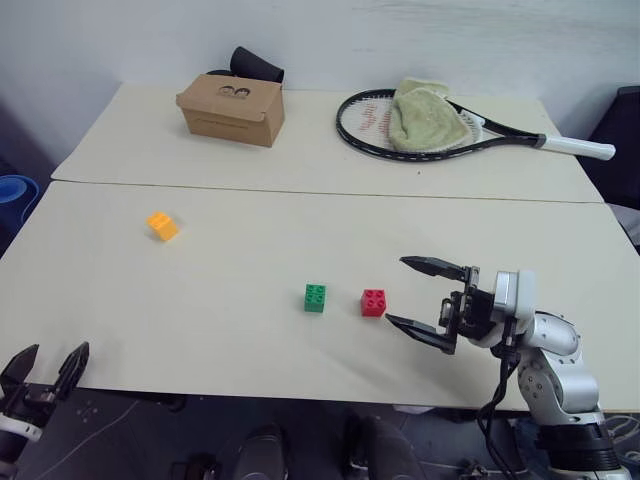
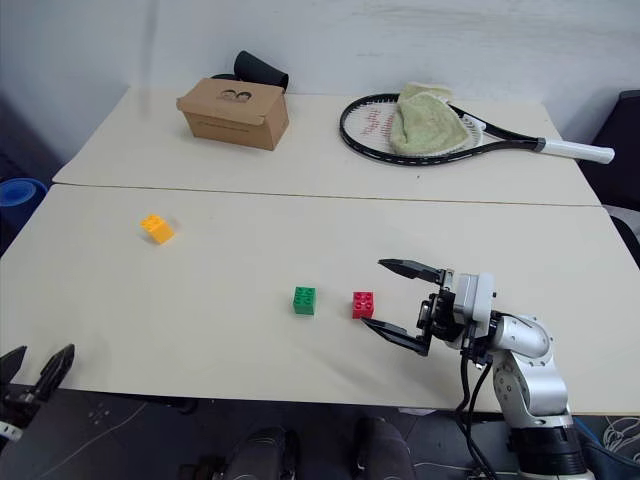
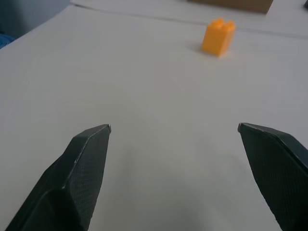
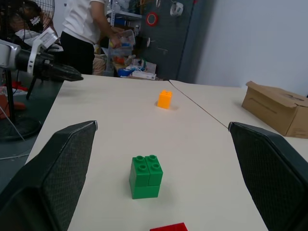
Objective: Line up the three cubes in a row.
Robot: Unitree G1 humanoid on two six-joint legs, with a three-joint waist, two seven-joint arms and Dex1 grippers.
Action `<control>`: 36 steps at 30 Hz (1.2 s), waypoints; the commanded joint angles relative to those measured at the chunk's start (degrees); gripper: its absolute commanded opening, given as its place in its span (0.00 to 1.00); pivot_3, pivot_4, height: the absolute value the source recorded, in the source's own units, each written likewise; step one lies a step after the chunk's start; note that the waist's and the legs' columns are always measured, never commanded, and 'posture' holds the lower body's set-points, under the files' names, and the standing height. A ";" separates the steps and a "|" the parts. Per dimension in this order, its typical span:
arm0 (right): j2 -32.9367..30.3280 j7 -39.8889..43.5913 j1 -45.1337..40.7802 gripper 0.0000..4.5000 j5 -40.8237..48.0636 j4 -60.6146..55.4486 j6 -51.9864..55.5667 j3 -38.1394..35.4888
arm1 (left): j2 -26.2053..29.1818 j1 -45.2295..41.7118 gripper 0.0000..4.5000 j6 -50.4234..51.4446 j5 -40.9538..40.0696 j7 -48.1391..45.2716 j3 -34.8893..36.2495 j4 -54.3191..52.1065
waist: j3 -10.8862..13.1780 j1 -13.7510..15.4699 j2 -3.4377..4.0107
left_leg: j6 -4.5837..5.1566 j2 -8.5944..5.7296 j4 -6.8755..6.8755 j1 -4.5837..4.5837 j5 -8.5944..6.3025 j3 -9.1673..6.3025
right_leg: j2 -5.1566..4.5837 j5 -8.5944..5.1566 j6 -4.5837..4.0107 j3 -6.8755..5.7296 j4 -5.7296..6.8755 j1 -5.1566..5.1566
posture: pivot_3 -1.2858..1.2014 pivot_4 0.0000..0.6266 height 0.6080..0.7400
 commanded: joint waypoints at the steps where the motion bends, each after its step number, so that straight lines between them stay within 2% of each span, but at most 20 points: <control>1: 0.32 1.30 -1.07 1.00 -0.12 1.36 -1.21 0.36 | 6.67 -10.42 0.99 2.83 0.10 1.04 -3.81 1.94 | -0.03 0.14 -0.04 | -0.01 0.01 0.00 -0.02 0.02 0.00 | 0.00 0.00 0.00 -0.06 0.01 0.00 | 0.52 0.24 1.00; 8: 1.22 2.84 -3.09 1.00 -0.40 6.00 -5.83 -0.90 | 16.37 -39.23 0.99 -1.40 13.60 -2.72 -19.27 31.40 | -0.05 -1.31 -0.08 | -0.32 -0.01 -0.06 -0.04 0.22 0.40 | 0.15 0.05 0.09 -0.14 0.06 -0.09 | 0.52 0.24 1.00; 14: 2.49 0.61 -2.53 1.00 -1.24 5.42 -7.81 -1.58 | 19.35 -57.45 0.99 -9.29 22.48 -8.54 -27.95 55.58 | -0.05 -2.42 -0.11 | -0.38 0.16 -0.05 -0.08 0.23 0.69 | 0.74 0.12 0.22 -0.15 0.07 -0.19 | 0.52 0.24 1.00; 18: 1.68 0.37 -0.07 1.00 -1.15 4.04 -9.16 -2.61 | 19.44 -63.22 0.99 -10.60 25.73 -10.96 -30.80 64.14 | -0.04 -2.36 -0.13 | -0.41 0.16 -0.05 -0.11 0.23 0.88 | 0.81 0.12 0.22 -0.11 0.09 -0.28 | 0.52 0.24 1.00; 25: 1.39 3.07 6.31 1.00 -1.00 7.63 -16.62 -6.05 | 20.66 -66.62 0.99 -13.62 31.31 -12.12 -34.61 71.86 | -0.01 -2.67 -0.31 | -0.40 0.16 0.02 -0.09 0.23 1.56 | 0.84 0.13 0.25 0.25 0.42 -0.53 | 0.52 0.24 1.00; 28: 1.45 4.45 8.45 1.00 -0.41 9.00 -19.17 -7.07 | 21.18 -67.29 0.86 -13.68 32.18 -12.92 -34.74 72.90 | 0.00 -2.80 -0.34 | -0.44 0.16 0.01 -0.13 0.26 1.60 | 0.84 0.13 0.25 0.42 0.60 -0.76 | 0.52 0.24 1.00; 34: 1.59 8.08 12.00 1.00 0.92 12.65 -24.18 -8.18 | 20.72 -67.71 0.45 -13.97 31.49 -14.56 -33.27 73.56 | 0.00 -2.93 -0.34 | -0.43 0.16 0.02 -0.06 0.26 1.61 | 0.83 0.13 0.24 0.56 0.79 -0.86 | 0.52 0.24 1.00; 36: 1.64 9.69 12.96 1.00 1.39 14.08 -25.61 -8.38 | 20.62 -67.72 0.34 -13.42 31.08 -15.55 -32.81 73.53 | 0.00 -2.89 -0.34 | -0.43 0.16 0.03 -0.07 0.26 1.62 | 0.83 0.13 0.24 0.56 0.79 -0.87 | 0.52 0.24 1.00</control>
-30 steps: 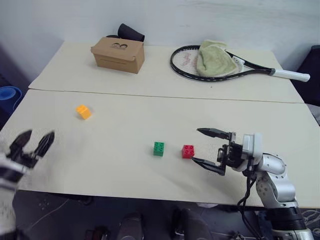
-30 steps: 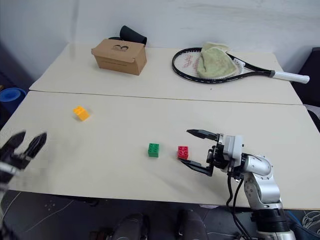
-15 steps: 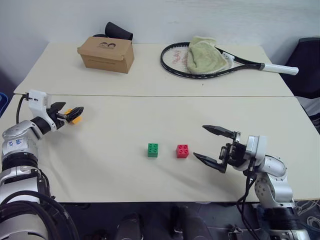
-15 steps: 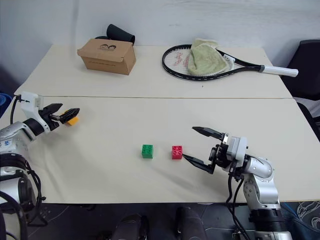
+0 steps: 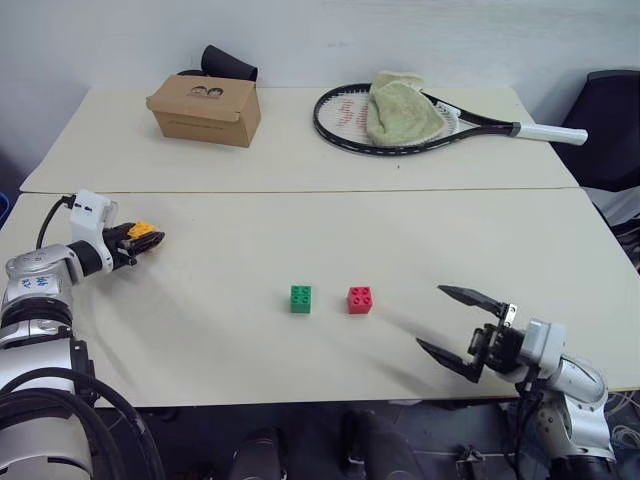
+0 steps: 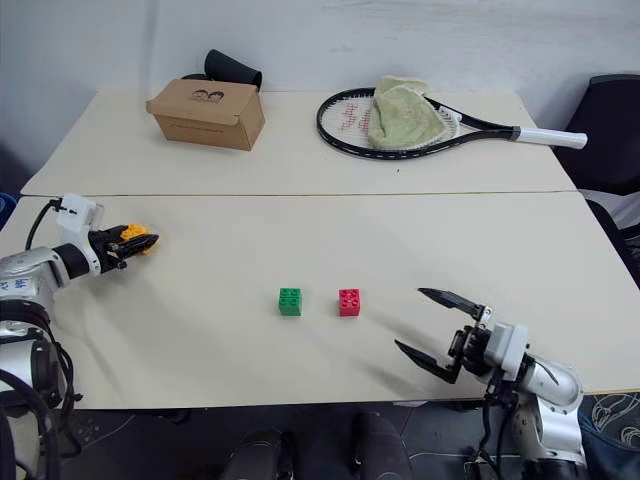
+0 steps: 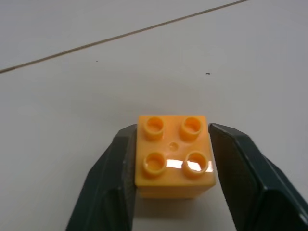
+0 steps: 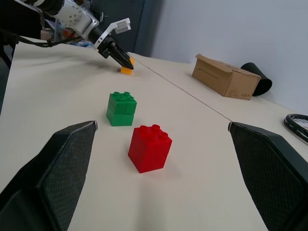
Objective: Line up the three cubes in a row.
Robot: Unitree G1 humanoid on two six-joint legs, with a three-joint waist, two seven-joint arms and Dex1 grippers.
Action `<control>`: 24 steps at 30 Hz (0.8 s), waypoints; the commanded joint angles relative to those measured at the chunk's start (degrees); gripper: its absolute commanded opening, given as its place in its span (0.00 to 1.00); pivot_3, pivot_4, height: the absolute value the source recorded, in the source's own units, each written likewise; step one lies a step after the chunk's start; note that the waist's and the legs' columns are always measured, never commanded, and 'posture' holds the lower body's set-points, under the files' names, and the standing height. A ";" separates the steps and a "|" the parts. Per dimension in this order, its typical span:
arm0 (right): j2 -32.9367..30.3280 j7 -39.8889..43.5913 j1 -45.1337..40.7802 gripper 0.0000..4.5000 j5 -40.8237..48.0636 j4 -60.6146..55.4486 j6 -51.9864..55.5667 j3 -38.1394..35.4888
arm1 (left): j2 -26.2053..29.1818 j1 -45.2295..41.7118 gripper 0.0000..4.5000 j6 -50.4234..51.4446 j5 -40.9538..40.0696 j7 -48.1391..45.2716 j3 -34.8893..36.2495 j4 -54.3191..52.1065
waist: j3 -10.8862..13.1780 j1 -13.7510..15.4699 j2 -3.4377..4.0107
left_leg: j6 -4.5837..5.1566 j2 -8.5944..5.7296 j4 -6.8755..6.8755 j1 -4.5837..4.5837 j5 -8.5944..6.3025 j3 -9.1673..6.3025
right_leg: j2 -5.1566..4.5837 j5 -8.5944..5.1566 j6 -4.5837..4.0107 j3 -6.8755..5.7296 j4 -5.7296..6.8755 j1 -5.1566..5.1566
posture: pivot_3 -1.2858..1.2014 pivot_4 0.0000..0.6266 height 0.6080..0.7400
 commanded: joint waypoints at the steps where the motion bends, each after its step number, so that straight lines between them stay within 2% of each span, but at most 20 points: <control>1: 0.00 3.27 1.75 1.00 1.99 1.93 -3.41 -1.52 | 0.79 -0.45 0.34 0.22 -1.15 -3.07 1.40 -0.68 | 0.00 0.01 0.00 | 0.00 -0.01 0.00 0.00 0.00 0.02 | -0.01 0.00 0.00 0.00 0.00 0.00 | 0.52 0.24 1.00; 7: -0.64 9.96 1.32 1.00 4.47 10.62 -7.86 -3.45 | 1.49 1.58 0.34 1.19 -4.83 -20.70 2.12 -8.33 | 0.00 -0.05 0.00 | -0.02 0.00 0.02 0.00 0.01 0.14 | 0.03 -0.01 -0.02 -0.01 0.04 -0.01 | 0.52 0.24 1.00; 9: -2.48 13.65 0.99 1.00 5.13 14.30 -8.54 -4.18 | 1.02 2.80 0.34 8.56 -8.51 -31.20 0.09 -18.54 | 0.00 -0.01 0.00 | -0.03 0.00 0.05 -0.01 0.02 0.15 | 0.03 -0.01 -0.02 -0.01 0.06 -0.01 | 0.52 0.24 1.00; 12: -5.44 15.60 0.93 1.00 6.28 18.35 -9.54 -4.13 | 1.56 7.69 0.34 14.44 -10.80 -39.05 -3.45 -32.22 | 0.00 0.02 0.03 | -0.02 -0.02 0.11 -0.01 0.02 0.15 | 0.01 -0.01 -0.02 0.03 0.09 0.01 | 0.52 0.24 1.00; 13: -7.30 15.60 1.06 1.00 6.80 20.76 -10.54 -3.40 | 1.54 11.01 0.34 12.76 -10.89 -40.74 -5.43 -38.53 | -0.01 0.00 0.06 | -0.02 -0.02 0.10 0.05 0.01 0.13 | 0.00 -0.01 -0.02 0.13 0.11 0.01 | 0.52 0.24 1.00; 15: -9.82 15.60 1.41 1.00 7.71 23.79 -12.24 -1.72 | 1.40 15.99 0.34 9.87 -11.52 -42.18 -7.71 -46.96 | 0.01 -0.04 0.11 | -0.02 0.00 0.06 0.19 0.01 0.05 | -0.05 -0.02 -0.01 0.38 0.13 0.00 | 0.52 0.24 1.00; 17: -11.08 15.60 1.21 1.00 8.68 25.68 -12.84 -0.43 | -0.49 18.68 0.34 8.28 -12.95 -41.49 -8.12 -50.36 | 0.01 -0.09 0.11 | -0.03 0.03 0.05 0.24 0.01 0.06 | -0.10 -0.03 -0.02 0.77 0.08 0.01 | 0.52 0.24 1.00; 20: -11.63 15.60 -0.59 1.00 10.11 27.80 -11.98 0.78 | -3.35 20.48 0.34 0.27 -10.67 -40.86 -11.51 -48.81 | 0.03 -0.13 0.06 | -0.12 0.09 0.10 0.38 0.06 0.13 | -0.06 -0.05 -0.07 1.12 0.07 0.02 | 0.52 0.24 1.00; 24: -12.40 15.60 -1.47 1.00 11.12 27.45 -11.86 2.57 | -5.34 19.54 0.34 -3.65 -10.07 -39.71 -13.91 -46.15 | 0.03 -0.07 0.07 | -0.17 0.09 0.04 0.58 0.09 0.19 | -0.06 -0.07 -0.11 1.33 0.17 0.09 | 0.52 0.24 1.00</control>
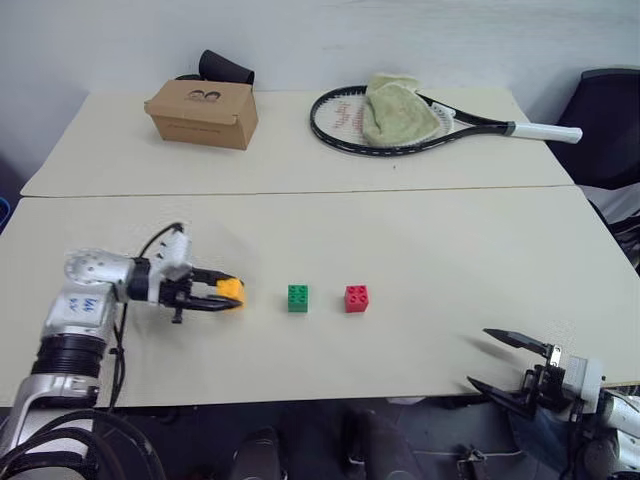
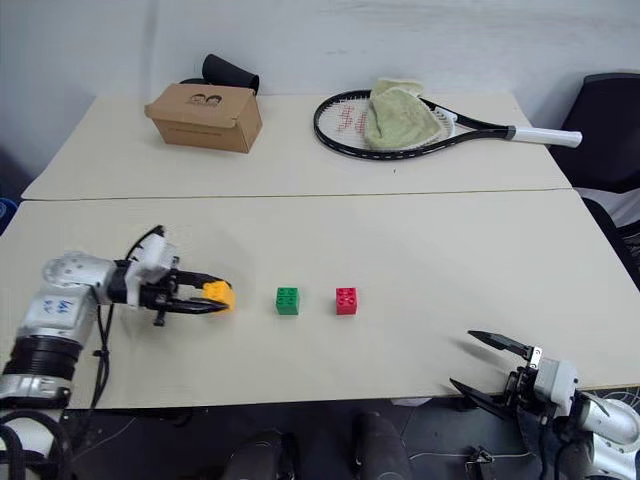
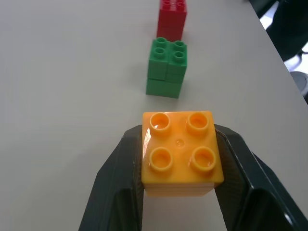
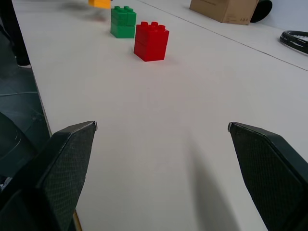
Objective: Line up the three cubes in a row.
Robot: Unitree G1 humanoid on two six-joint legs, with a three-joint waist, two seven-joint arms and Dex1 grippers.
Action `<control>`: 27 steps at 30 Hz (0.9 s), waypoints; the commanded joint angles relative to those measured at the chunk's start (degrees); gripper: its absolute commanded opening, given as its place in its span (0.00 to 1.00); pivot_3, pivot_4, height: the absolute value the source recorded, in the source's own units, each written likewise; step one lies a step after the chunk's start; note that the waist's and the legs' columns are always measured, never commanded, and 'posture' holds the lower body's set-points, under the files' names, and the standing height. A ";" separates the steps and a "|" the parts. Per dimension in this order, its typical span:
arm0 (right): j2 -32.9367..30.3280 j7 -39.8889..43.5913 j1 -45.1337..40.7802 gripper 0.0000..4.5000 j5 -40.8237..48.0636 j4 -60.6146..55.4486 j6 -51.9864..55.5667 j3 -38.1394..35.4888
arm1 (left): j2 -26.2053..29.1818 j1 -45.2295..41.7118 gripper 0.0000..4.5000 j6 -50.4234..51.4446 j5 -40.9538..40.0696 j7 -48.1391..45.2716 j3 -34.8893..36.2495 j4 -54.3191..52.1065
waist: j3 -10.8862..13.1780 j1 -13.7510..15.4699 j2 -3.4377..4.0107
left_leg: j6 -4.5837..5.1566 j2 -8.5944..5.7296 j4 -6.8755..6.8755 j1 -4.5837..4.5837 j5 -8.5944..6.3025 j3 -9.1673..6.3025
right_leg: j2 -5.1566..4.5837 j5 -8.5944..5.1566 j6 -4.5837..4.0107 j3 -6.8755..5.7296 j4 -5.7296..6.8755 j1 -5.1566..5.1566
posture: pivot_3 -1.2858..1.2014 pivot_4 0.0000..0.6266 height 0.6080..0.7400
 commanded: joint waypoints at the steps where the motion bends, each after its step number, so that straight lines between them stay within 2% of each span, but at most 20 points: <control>1: -1.43 3.43 -0.29 1.00 1.85 -1.06 -0.41 0.70 | 0.07 -1.38 0.34 -3.83 0.61 -3.76 -1.05 1.65 | 0.00 0.05 0.00 | 0.00 0.00 0.00 0.00 0.00 0.00 | -0.01 0.00 0.00 0.01 0.00 0.00 | 0.52 0.24 1.00; 14: -0.24 3.08 -3.53 1.00 1.25 -7.27 4.11 -0.20 | 0.58 -3.69 0.34 -11.64 3.38 -3.90 -3.72 9.52 | 0.00 0.10 0.00 | 0.02 0.00 0.01 0.00 -0.01 0.02 | -0.04 0.00 0.00 -0.02 0.00 -0.01 | 0.52 0.24 1.00; 16: -0.04 1.96 -3.39 1.00 0.49 -9.52 5.45 -0.26 | 0.53 -3.44 0.51 -10.94 3.12 -2.59 -3.36 9.45 | 0.00 0.11 0.00 | 0.02 0.01 0.00 0.00 -0.01 0.02 | -0.04 0.00 0.00 -0.03 0.01 -0.01 | 0.52 0.24 1.00; 17: -0.03 1.34 -3.18 1.00 0.07 -10.82 5.98 -0.23 | 0.68 -3.27 0.54 -10.88 2.88 -1.40 -2.70 9.04 | 0.00 0.12 0.00 | 0.02 0.02 -0.01 0.00 -0.01 0.02 | -0.04 0.00 0.00 -0.03 0.01 -0.01 | 0.52 0.24 1.00; 23: -0.90 -4.13 -3.37 1.00 -1.70 -20.40 11.22 -0.83 | 4.91 1.89 0.92 -8.75 -0.26 1.39 3.45 3.23 | 0.00 -0.15 0.00 | 0.00 0.05 -0.01 -0.01 -0.02 0.02 | -0.05 -0.01 -0.02 -0.03 0.03 -0.05 | 0.52 0.24 1.00; 27: -5.87 -3.69 -4.30 1.00 -2.95 -25.74 16.58 -1.92 | 12.17 13.12 0.92 -2.44 -5.23 3.10 13.41 -5.14 | 0.02 -0.49 0.03 | -0.08 0.12 -0.08 0.01 -0.07 0.03 | -0.03 -0.09 -0.16 0.00 0.10 -0.14 | 0.52 0.24 1.00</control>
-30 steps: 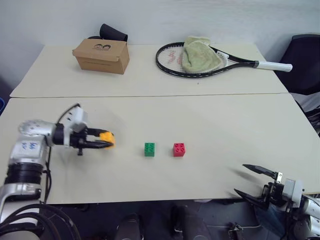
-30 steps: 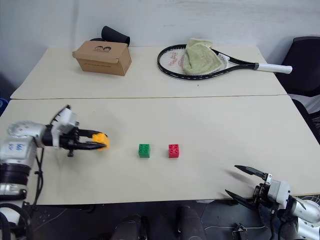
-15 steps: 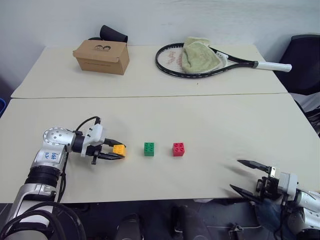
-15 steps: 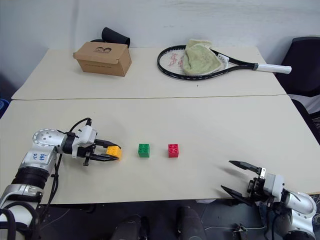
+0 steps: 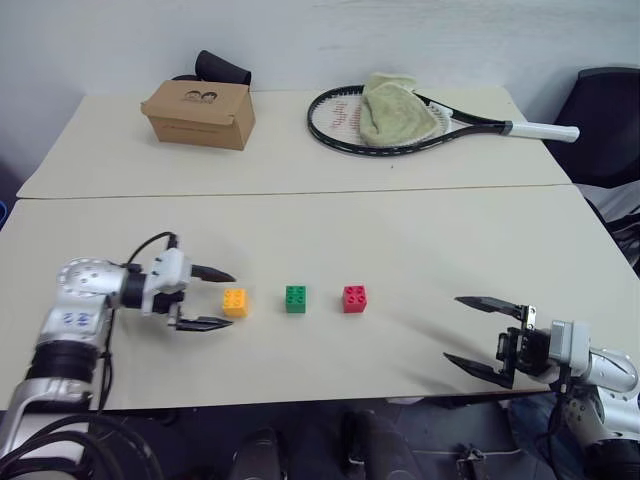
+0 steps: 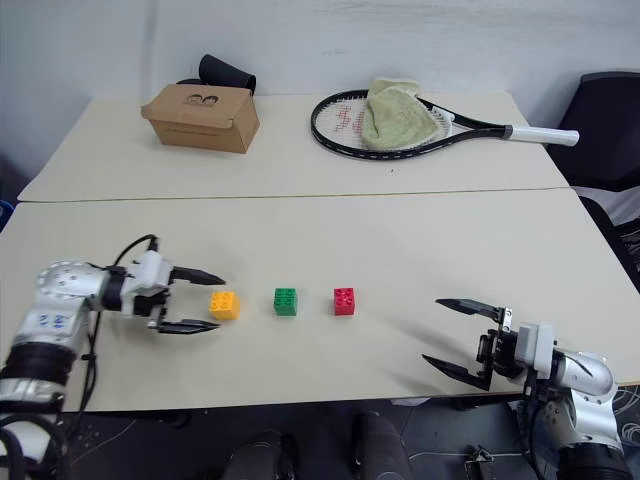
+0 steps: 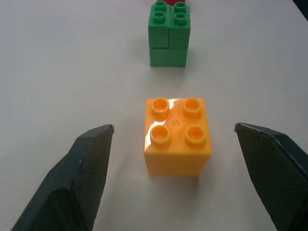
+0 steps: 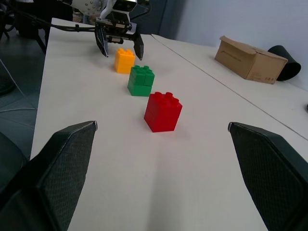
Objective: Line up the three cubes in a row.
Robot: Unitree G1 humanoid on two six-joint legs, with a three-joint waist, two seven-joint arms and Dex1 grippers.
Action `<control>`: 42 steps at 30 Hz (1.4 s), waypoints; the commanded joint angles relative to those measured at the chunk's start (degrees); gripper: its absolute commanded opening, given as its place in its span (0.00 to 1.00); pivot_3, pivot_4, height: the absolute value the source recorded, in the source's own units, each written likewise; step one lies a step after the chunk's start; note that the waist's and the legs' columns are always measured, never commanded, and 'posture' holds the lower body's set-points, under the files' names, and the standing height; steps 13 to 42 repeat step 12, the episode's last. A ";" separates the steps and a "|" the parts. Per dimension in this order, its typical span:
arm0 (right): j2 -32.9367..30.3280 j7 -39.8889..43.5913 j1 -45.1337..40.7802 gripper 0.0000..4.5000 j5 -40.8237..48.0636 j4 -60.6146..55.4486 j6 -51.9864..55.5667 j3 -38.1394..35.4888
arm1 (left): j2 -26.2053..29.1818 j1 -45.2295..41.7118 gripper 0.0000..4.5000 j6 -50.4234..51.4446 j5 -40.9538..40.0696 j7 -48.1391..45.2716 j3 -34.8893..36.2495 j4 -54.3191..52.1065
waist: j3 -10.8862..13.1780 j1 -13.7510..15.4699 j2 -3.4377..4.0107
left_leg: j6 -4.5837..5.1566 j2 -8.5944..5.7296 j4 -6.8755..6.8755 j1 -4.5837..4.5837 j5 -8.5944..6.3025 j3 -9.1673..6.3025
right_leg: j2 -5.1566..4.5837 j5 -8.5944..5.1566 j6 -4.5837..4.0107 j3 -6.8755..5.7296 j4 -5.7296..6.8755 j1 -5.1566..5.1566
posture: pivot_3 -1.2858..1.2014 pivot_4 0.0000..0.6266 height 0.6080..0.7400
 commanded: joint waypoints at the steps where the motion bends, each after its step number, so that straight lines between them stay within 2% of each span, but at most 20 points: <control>1: -5.00 0.18 -1.04 1.00 -1.05 -4.87 3.85 -3.00 | 4.60 7.00 0.92 4.59 -5.12 1.98 9.21 -7.84 | 0.02 0.24 0.02 | 0.00 0.00 -0.03 0.02 0.00 -0.02 | -0.02 -0.01 -0.02 -0.03 -0.01 0.01 | 0.52 0.24 1.00; 4: -10.07 -1.25 -5.05 1.00 -3.12 -8.68 10.18 -2.16 | 7.13 15.02 0.92 7.31 -5.40 4.95 14.84 -14.50 | 0.03 0.52 0.04 | 0.11 0.00 0.00 0.06 -0.10 -0.03 | -0.08 -0.02 -0.03 -0.04 -0.06 0.07 | 0.52 0.24 1.00; 7: -12.53 -2.69 -8.61 1.00 -4.61 -11.32 15.41 -1.12 | 7.69 18.08 0.92 7.67 -5.02 7.21 17.21 -17.31 | 0.03 1.07 0.04 | 0.46 -0.08 -0.01 0.06 -0.36 -0.11 | -0.21 -0.03 -0.04 -0.09 -0.05 0.08 | 0.52 0.24 1.00; 12: -12.92 -3.21 -13.08 1.00 -4.43 -14.34 23.40 0.27 | 8.18 22.73 0.92 12.71 -5.92 9.37 20.02 -21.92 | 0.03 1.38 0.04 | 0.31 -0.01 -0.02 0.02 -0.42 -0.10 | -0.12 -0.08 -0.14 -0.12 -0.07 0.03 | 0.52 0.24 1.00; 42: -12.92 -3.21 -13.08 1.00 -4.43 -14.34 23.40 0.27 | 8.18 22.73 0.92 12.71 -5.92 9.37 20.02 -21.92 | 0.03 1.38 0.04 | 0.31 -0.01 -0.02 0.02 -0.42 -0.10 | -0.12 -0.08 -0.14 -0.12 -0.07 0.03 | 0.52 0.24 1.00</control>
